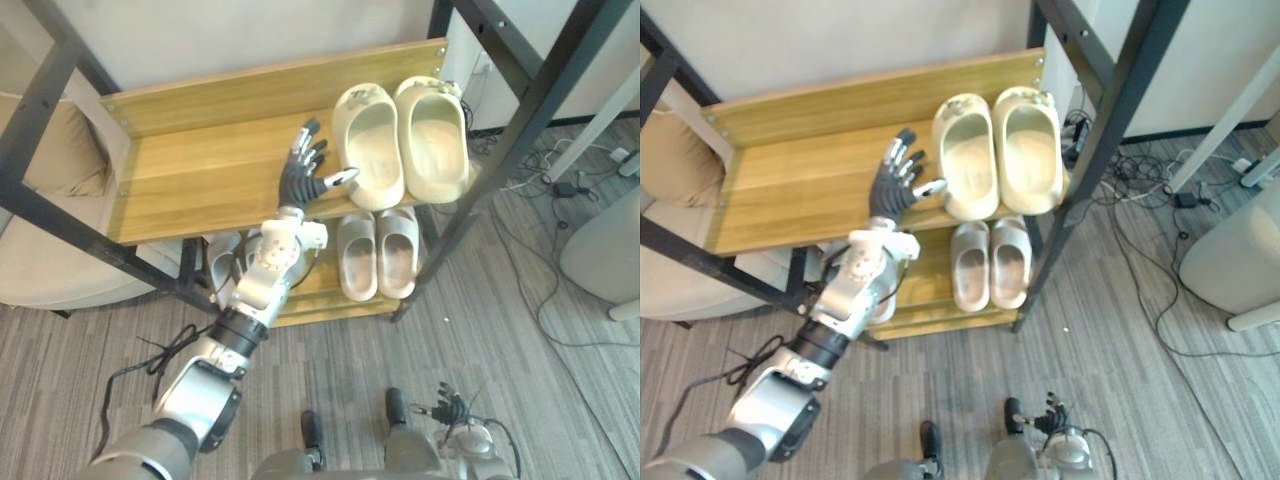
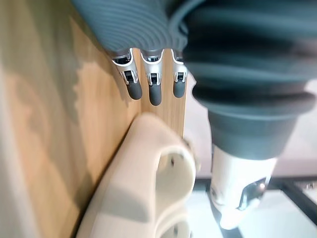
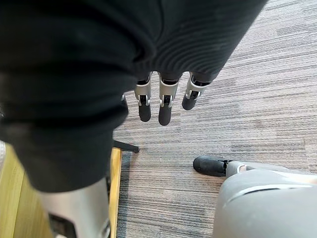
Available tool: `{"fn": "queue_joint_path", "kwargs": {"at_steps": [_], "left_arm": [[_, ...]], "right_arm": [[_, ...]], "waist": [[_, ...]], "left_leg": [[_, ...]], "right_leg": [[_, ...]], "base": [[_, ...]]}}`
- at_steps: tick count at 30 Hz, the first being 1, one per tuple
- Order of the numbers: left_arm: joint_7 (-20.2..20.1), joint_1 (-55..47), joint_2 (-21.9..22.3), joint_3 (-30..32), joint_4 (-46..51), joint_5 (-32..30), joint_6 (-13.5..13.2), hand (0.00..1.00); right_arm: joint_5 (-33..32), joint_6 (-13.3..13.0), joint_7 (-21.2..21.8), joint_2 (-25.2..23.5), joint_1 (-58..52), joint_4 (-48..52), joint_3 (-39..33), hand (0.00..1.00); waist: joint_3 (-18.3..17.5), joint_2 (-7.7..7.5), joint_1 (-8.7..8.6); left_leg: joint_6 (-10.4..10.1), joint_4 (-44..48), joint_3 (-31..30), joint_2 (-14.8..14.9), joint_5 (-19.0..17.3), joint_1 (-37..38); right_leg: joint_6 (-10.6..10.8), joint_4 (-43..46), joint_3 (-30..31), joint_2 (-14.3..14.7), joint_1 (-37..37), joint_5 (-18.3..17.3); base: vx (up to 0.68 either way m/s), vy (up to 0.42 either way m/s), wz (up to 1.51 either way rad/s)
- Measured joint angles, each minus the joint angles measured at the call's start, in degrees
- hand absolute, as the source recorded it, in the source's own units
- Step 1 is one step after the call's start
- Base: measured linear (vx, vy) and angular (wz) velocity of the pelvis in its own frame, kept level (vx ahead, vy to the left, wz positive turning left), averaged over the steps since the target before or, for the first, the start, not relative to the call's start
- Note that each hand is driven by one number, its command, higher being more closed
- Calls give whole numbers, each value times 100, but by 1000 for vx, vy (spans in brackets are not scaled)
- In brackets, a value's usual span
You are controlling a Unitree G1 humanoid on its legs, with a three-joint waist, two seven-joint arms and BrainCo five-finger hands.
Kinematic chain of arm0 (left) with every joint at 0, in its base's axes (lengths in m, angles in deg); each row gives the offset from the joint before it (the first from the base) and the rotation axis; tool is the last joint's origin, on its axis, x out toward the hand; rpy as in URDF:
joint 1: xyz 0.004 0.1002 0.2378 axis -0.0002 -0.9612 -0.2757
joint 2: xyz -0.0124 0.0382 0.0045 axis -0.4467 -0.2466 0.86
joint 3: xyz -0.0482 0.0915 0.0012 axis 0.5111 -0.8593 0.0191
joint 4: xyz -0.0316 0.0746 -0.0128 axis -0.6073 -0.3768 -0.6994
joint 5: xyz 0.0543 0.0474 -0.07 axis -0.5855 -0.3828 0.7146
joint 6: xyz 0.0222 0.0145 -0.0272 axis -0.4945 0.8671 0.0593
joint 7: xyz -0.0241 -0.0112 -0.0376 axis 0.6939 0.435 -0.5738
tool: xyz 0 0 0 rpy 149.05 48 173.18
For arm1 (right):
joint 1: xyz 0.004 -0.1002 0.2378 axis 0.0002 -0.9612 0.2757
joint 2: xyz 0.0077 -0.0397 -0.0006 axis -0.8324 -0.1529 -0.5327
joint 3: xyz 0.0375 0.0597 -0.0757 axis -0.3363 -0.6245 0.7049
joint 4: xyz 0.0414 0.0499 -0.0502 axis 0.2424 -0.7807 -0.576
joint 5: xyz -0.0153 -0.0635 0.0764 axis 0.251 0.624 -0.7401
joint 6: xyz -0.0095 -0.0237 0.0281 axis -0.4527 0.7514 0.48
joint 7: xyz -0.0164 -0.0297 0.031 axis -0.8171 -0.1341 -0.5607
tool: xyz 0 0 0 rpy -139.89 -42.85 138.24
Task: Organize the slippers on the shoe rack
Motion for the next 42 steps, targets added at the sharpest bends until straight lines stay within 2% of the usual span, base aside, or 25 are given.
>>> {"fn": "queue_joint_path", "kwargs": {"at_steps": [2,4,10,13,17,20,24,27,28,32,35,42], "left_arm": [[8,-24,-105,69,365,7,3,0],[-2,-105,-113,196,1133,9,-66,0],[-48,-493,-105,204,2119,24,-181,0],[-163,-847,-41,200,2564,173,-221,0],[-357,-1688,-29,176,3204,557,-293,0],[-581,-2574,-9,123,3558,748,-292,0],[-975,-3864,-51,16,3578,869,-220,0],[-1328,-4858,-45,24,3348,910,-56,0],[-1473,-5266,-35,30,2942,905,27,0],[-1692,-5767,17,200,2123,778,218,0],[-1797,-5900,110,465,1218,432,243,0],[-1720,-5741,429,1143,-997,-786,363,0]], "right_arm": [[0,1,9,4,5,-5,-1,0],[1,1,23,1,7,-28,0,0],[4,33,66,7,36,-207,5,0],[9,44,69,37,5,-226,11,0],[17,54,132,42,-33,-405,51,0],[18,64,187,29,-83,-420,62,0],[30,64,188,31,-163,-422,74,0],[58,64,193,31,-183,-424,73,0],[109,64,200,30,-193,-424,68,0],[239,61,231,29,-251,-424,51,0],[242,60,238,21,-296,-424,50,0],[252,44,233,-125,-299,-408,-15,0]], "waist": [[1,-2,51],[1,-2,182],[-6,7,309],[-21,19,315],[-241,3,381],[-377,6,516],[-428,-22,648],[-513,-56,742],[-563,-66,793],[-616,-122,866],[-670,-192,907],[-840,-345,929]], "left_leg": [[3,7,-70,-4,19,-3],[5,33,-82,-18,20,-1],[6,84,-121,-27,18,-2],[8,98,-273,-34,23,13],[3,100,-422,-34,26,23],[2,100,-496,-38,24,21],[-11,103,-616,-36,15,111],[-13,104,-656,-24,14,92],[-13,104,-708,-27,14,90],[-15,106,-720,-22,13,102],[-19,104,-731,-20,10,106],[-36,99,-731,-18,-7,107]], "right_leg": [[-1,4,-46,-12,38,-1],[-2,4,-53,-30,70,-3],[-3,6,-66,-39,114,-6],[-1,7,-203,-43,208,-31],[-10,7,-354,-42,307,-106],[-1,8,-401,-44,341,-142],[-31,7,-573,-34,509,-207],[-71,7,-632,-21,514,-241],[-73,7,-657,-19,526,-251],[-70,7,-690,-14,568,-299],[-74,8,-757,-14,603,-328],[-55,9,-792,-14,604,-375]], "base": [[-38,-19,18],[-48,-1,6],[-36,-4,4],[-21,-16,20],[5,-18,21],[15,-16,15],[-12,-19,17],[-22,-22,9],[-20,-16,7],[-11,-10,7],[-5,-6,9],[0,0,0]]}}
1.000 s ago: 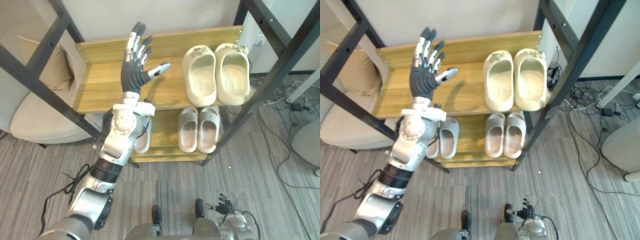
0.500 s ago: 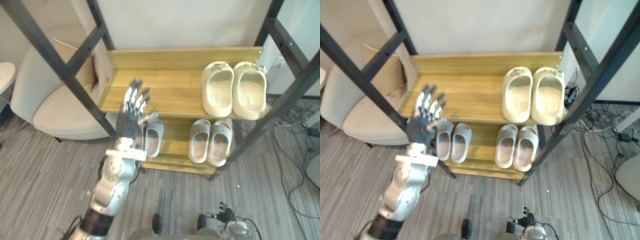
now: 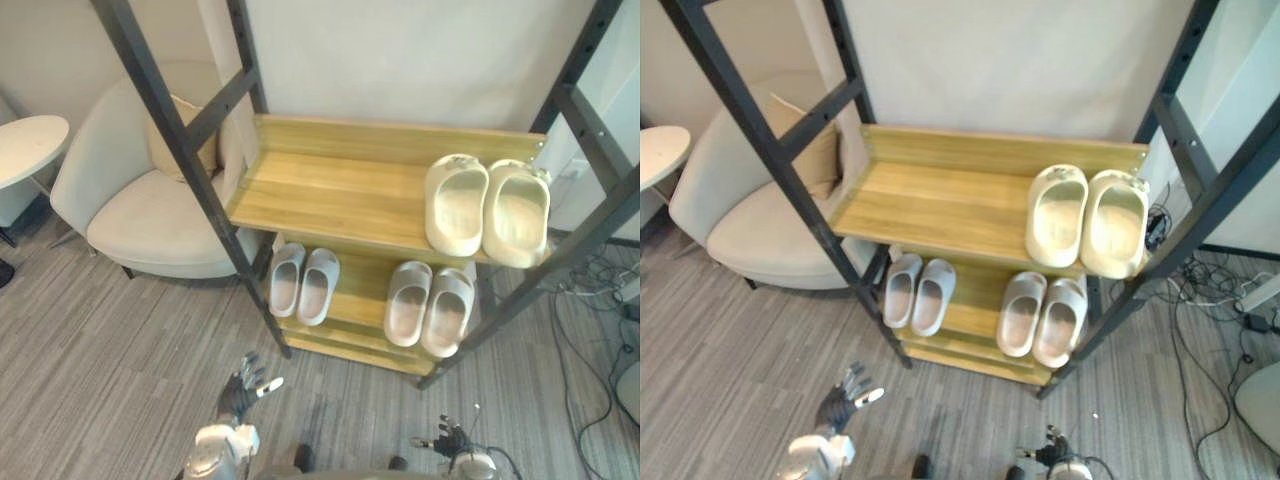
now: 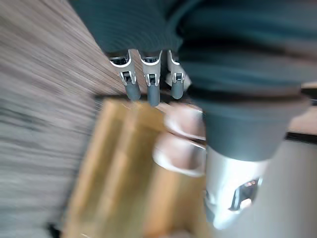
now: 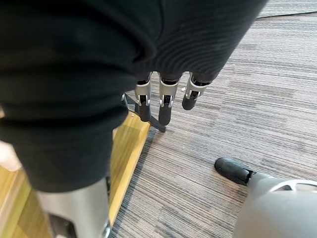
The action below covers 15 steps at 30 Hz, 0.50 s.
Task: Organize the slippers on the shoe rack
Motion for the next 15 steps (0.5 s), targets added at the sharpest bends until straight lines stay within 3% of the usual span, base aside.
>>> {"fn": "queue_joint_path", "kwargs": {"at_steps": [4,15], "left_arm": [[198,175,170,241,-1024,-517,33,0],[605,489,313,819,-1883,-1121,35,0]], "right_arm": [[2,0,-5,-109,27,-1,1,0],[2,2,-72,-217,79,-96,-176,0]], "waist": [[-1,3,11],[8,-8,29]], "left_leg": [[-20,-3,23,11,-41,100],[-81,-7,32,98,-103,133]], "right_leg": [[30,178,73,6,-11,-100],[-7,176,132,111,-25,-142]], "base": [[4,3,-3],[2,-10,-4]]}}
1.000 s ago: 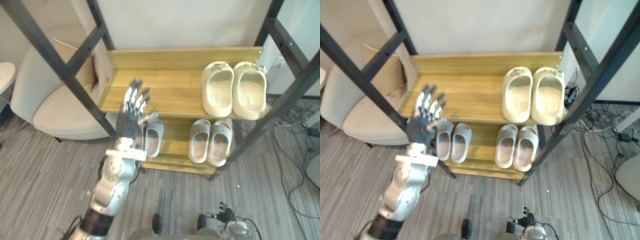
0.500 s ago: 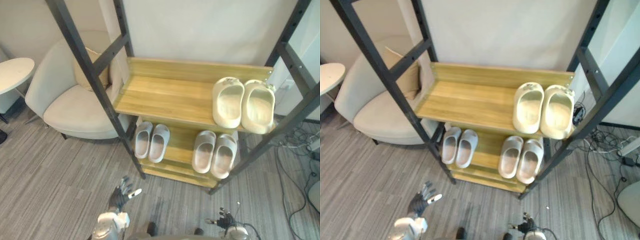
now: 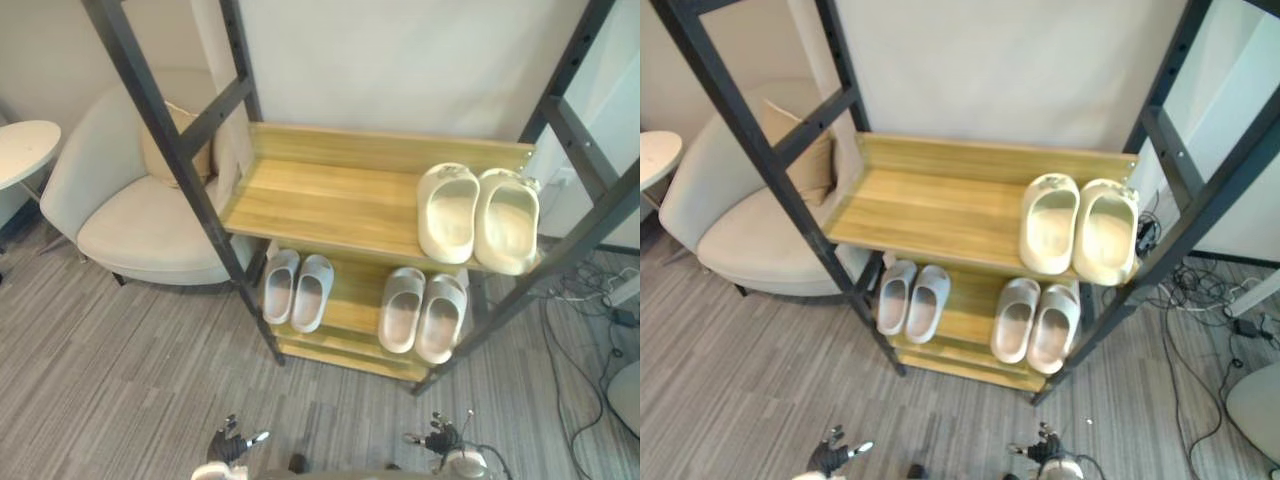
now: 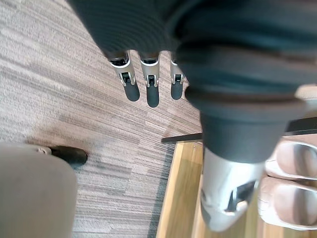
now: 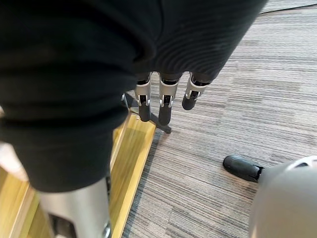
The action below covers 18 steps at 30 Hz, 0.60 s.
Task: Organize the slippers on the shoe rack
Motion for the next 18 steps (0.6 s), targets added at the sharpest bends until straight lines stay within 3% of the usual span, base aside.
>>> {"fn": "queue_joint_path", "kwargs": {"at_steps": [5,7,11,13,14,15,18], "left_arm": [[87,89,9,112,-208,-70,-8,0],[103,84,21,226,-219,-115,-6,0],[109,73,-2,428,-219,-117,-6,0],[114,82,-1,462,-200,-118,0,0],[116,76,-15,471,-192,-118,4,0],[123,80,-11,529,-160,-118,15,0],[219,164,0,593,67,-121,65,0]], "right_arm": [[0,0,-7,-22,98,-11,7,0],[0,1,-20,-30,164,-24,6,0],[73,40,-50,-88,293,-118,35,0],[158,72,-55,-101,247,-100,123,0],[161,73,-64,-117,223,-4,149,0],[172,75,-83,-133,180,132,246,0],[161,53,-109,-298,196,344,260,0]], "waist": [[21,-21,4],[42,-43,21],[211,-224,99],[301,-249,49],[318,-254,37],[324,-273,41],[342,-381,61]], "left_leg": [[5,2,18,-2,-56,53],[15,34,42,-7,-106,49],[128,460,43,-241,-467,51],[194,785,-255,-412,-677,42],[238,888,-403,-462,-714,30],[249,1067,-646,-513,-790,-5],[142,1493,-1350,-669,-919,-355]], "right_leg": [[9,1,38,0,3,-13],[16,239,70,-34,-111,-169],[152,2321,340,-532,-781,-1103],[26,4005,868,-750,-1391,-1099],[-39,4418,1173,-724,-1531,-1050],[60,4802,1713,-554,-1692,-1245],[163,4333,2618,-38,-1714,-1661]], "base": [[2,3,-5],[18,18,-9],[20,34,4],[0,-5,66],[73,-53,106],[90,-112,121],[88,-183,140]]}}
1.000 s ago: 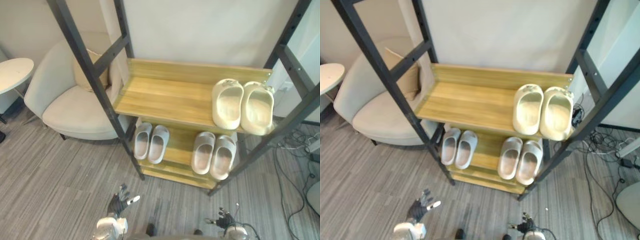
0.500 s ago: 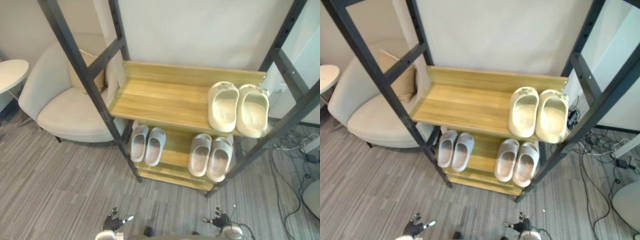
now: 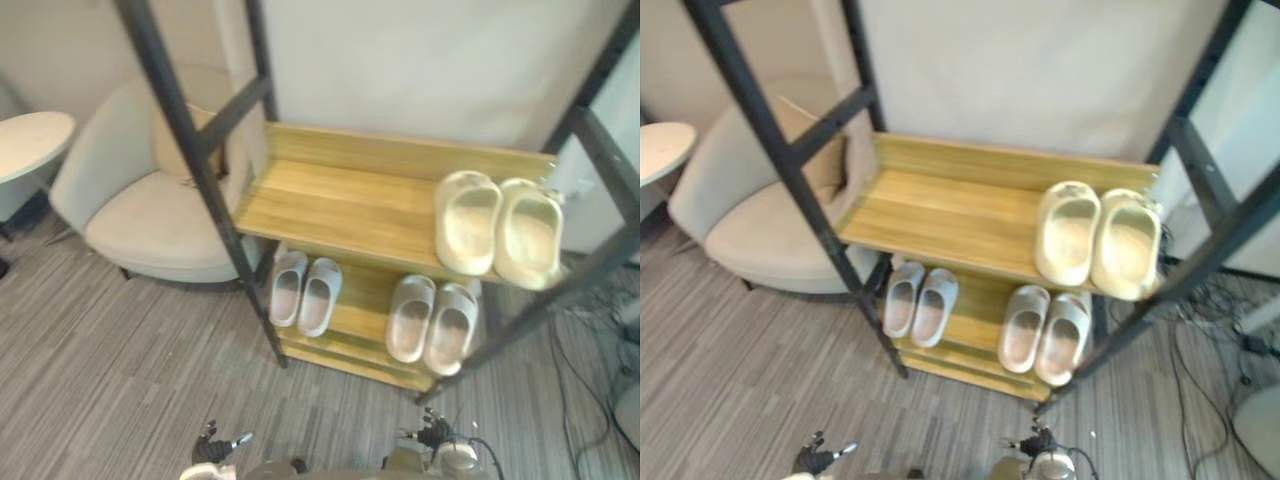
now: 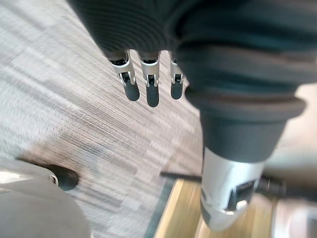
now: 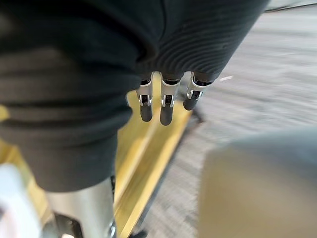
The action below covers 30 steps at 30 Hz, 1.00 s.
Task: Organize the slippers on the shoe rack
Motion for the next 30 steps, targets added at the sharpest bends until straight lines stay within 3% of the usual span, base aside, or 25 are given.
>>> {"fn": "queue_joint_path", "kwargs": {"at_steps": [2,4,6,8,10,11,13,14,15,17,18,21,23,27,30], "left_arm": [[14,97,128,20,3,-1,22,0],[13,226,461,58,-4,-60,29,0],[19,272,624,55,41,-99,29,0],[22,279,641,59,89,-93,11,0],[23,293,655,62,245,-91,1,0],[24,334,677,135,324,-91,1,0],[37,440,686,155,346,-94,21,0],[74,428,731,78,341,-95,46,0],[100,444,778,-53,337,-98,46,0],[103,556,782,-278,147,-112,53,0],[104,615,780,-347,25,-119,63,0],[108,622,584,-448,-85,-221,76,0],[110,612,474,-449,-186,-224,83,0],[113,541,279,-430,-451,-225,135,0],[111,522,251,-314,-435,-212,117,0]], "right_arm": [[-13,3,-27,36,19,-5,-56,0],[-76,20,-69,136,161,4,-153,0],[-180,58,-79,146,232,5,-150,0],[-193,62,-91,55,267,56,-146,0],[-200,58,-101,10,323,269,-149,0],[-231,55,-111,-59,334,455,-131,0],[-240,39,-174,-57,417,661,-167,0],[-240,38,-208,-66,401,670,-273,0],[-246,47,-230,-64,398,661,-317,0],[-246,49,-246,-52,374,570,-365,0],[-246,52,-247,-4,412,481,-446,0],[-235,117,-216,-75,369,83,-529,0],[-233,125,-212,-68,394,-66,-536,0],[-173,142,-194,-96,536,-288,-528,0],[-165,152,-184,-114,740,-349,-524,0]], "waist": [[-12,-39,-18],[81,318,111],[78,417,121],[91,414,150],[198,316,161],[250,235,175],[408,342,117],[431,371,26],[414,399,-46],[396,436,-98],[356,554,-101],[336,380,-102],[329,378,-110],[333,339,-85],[382,240,-35]], "left_leg": [[-187,131,-500,-114,50,-248],[-384,-37,-910,10,245,-506],[-533,-355,-1201,129,592,-580],[-595,-556,-1193,248,874,-608],[-507,-669,-699,262,1395,-721],[-209,-663,241,370,1492,-850],[107,436,2094,840,818,-1025],[112,820,2872,1099,556,-967],[86,971,3277,1187,389,-878],[66,953,3589,1193,125,-729],[-71,597,3541,1146,11,-624],[74,-507,3306,656,572,-239],[171,-785,3124,482,732,-166],[260,-996,3021,349,829,20],[381,-999,2856,174,769,71]], "right_leg": [[-70,-758,104,27,294,-310],[-227,-1331,-457,30,494,-366],[-287,-1397,-938,53,546,-331],[-411,-1569,-1379,84,704,-256],[-558,-1746,-1772,30,846,-129],[-682,-1968,-2085,-35,869,31],[-717,-2003,-2464,-13,1023,42],[-719,-1954,-2741,-36,1103,42],[-727,-1933,-2967,-125,1113,32],[-626,-2023,-3221,-240,1145,-35],[-521,-2033,-3281,-207,1143,-68],[-313,-2576,-3264,-277,1346,204],[-209,-2787,-3286,-317,1459,334],[-165,-2942,-3263,-348,1664,475],[-94,-2448,-3287,-566,1607,388]], "base": [[118,-271,141],[40,-292,114],[-12,-242,120],[-16,-175,115],[-55,-124,106],[-74,-55,86],[-94,-71,98],[-126,-17,122],[-120,58,110],[-101,142,70],[-78,176,52],[-40,153,53],[11,147,43],[27,85,22],[16,95,23]]}}
